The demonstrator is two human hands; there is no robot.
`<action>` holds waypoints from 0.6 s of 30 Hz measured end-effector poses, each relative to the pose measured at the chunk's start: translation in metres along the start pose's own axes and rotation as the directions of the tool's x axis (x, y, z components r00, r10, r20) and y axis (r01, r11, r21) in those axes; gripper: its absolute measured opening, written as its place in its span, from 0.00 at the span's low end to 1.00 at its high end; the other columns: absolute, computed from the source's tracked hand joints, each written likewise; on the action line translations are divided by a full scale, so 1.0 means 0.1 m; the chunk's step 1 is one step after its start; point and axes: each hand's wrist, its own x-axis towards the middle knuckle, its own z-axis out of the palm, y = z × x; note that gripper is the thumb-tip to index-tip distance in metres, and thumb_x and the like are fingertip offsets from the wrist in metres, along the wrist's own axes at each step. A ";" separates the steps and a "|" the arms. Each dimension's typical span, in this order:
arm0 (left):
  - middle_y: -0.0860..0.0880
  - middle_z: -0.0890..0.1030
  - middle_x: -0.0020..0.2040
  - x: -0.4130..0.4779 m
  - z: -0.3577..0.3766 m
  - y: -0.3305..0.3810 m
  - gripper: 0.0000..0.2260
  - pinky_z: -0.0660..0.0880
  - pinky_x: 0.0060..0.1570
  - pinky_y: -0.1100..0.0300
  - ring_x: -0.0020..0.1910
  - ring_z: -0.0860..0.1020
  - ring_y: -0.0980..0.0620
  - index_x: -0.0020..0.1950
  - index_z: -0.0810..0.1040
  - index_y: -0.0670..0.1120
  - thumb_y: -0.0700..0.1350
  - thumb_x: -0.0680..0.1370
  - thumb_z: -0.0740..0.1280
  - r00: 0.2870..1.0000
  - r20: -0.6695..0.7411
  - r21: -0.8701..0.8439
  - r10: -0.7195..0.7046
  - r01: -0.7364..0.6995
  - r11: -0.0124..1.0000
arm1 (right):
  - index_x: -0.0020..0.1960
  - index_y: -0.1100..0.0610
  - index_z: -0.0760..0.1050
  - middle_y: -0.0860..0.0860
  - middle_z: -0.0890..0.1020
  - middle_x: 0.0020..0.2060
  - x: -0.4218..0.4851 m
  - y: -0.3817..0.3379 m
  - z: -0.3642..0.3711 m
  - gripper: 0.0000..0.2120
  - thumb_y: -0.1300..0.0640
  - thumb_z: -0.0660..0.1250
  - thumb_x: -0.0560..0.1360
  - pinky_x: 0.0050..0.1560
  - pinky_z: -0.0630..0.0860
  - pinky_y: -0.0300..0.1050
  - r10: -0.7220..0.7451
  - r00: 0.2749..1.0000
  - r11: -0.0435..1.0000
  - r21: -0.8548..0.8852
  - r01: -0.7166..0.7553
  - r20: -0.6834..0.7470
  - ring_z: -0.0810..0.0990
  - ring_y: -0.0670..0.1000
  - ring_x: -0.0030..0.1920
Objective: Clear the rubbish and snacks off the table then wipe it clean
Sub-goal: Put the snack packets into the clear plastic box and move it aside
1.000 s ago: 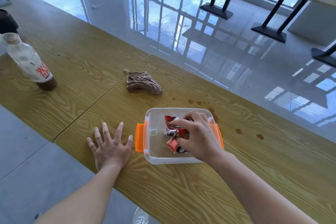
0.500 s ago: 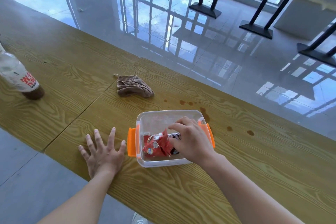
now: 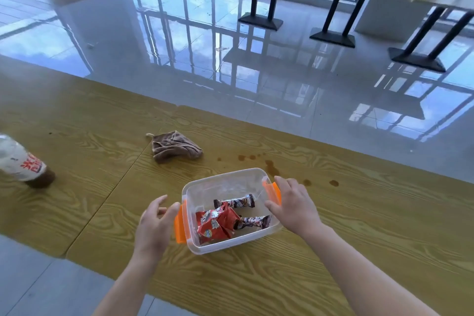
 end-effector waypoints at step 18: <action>0.47 0.82 0.51 -0.07 0.19 0.11 0.23 0.77 0.53 0.43 0.49 0.81 0.47 0.67 0.76 0.53 0.51 0.72 0.74 0.993 0.052 0.132 0.105 -0.111 0.985 | 0.68 0.45 0.70 0.52 0.79 0.50 0.03 0.07 0.20 0.20 0.47 0.67 0.77 0.51 0.75 0.49 0.087 0.996 0.968 0.238 -0.082 -0.014 0.78 0.55 0.49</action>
